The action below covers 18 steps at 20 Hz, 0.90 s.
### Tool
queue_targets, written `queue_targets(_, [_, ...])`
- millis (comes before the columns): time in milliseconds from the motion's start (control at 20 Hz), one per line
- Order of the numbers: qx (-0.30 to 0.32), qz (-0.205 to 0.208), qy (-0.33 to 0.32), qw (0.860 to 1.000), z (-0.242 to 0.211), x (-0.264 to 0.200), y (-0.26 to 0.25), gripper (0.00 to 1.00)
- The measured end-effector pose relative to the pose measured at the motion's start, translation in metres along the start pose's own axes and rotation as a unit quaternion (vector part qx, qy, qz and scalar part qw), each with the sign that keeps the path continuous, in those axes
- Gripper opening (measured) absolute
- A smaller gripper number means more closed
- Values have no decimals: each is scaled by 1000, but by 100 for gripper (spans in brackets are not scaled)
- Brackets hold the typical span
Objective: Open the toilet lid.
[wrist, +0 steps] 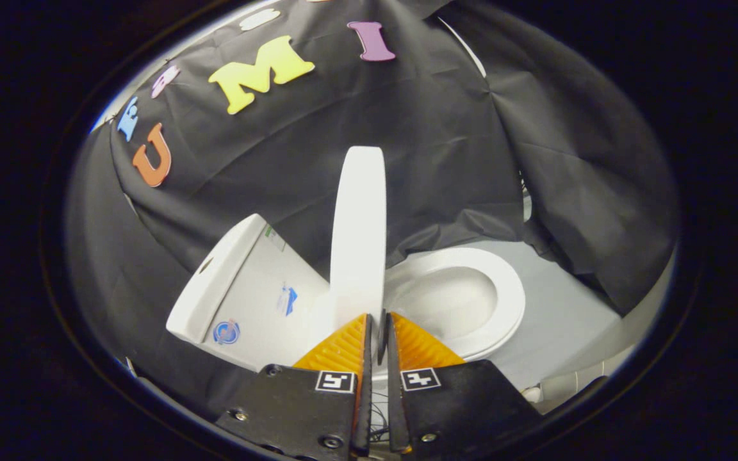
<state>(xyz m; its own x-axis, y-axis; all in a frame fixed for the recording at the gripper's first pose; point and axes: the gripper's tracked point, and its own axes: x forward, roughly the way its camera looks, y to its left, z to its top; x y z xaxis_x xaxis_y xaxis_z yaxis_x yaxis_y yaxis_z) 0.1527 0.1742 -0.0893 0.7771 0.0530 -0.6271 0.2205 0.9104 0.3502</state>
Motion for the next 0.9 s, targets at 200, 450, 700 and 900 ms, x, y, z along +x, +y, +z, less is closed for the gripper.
queue_targets(200, [-30,6,-7,1000,-2,-5,27,13])
queue_targets(450, [-64,16,-11,998,-4,-9,57,14])
queue_targets(700, [-90,27,-13,995,-9,-9,83,15])
queue_targets(900, [-118,35,-15,992,-15,-7,109,19])
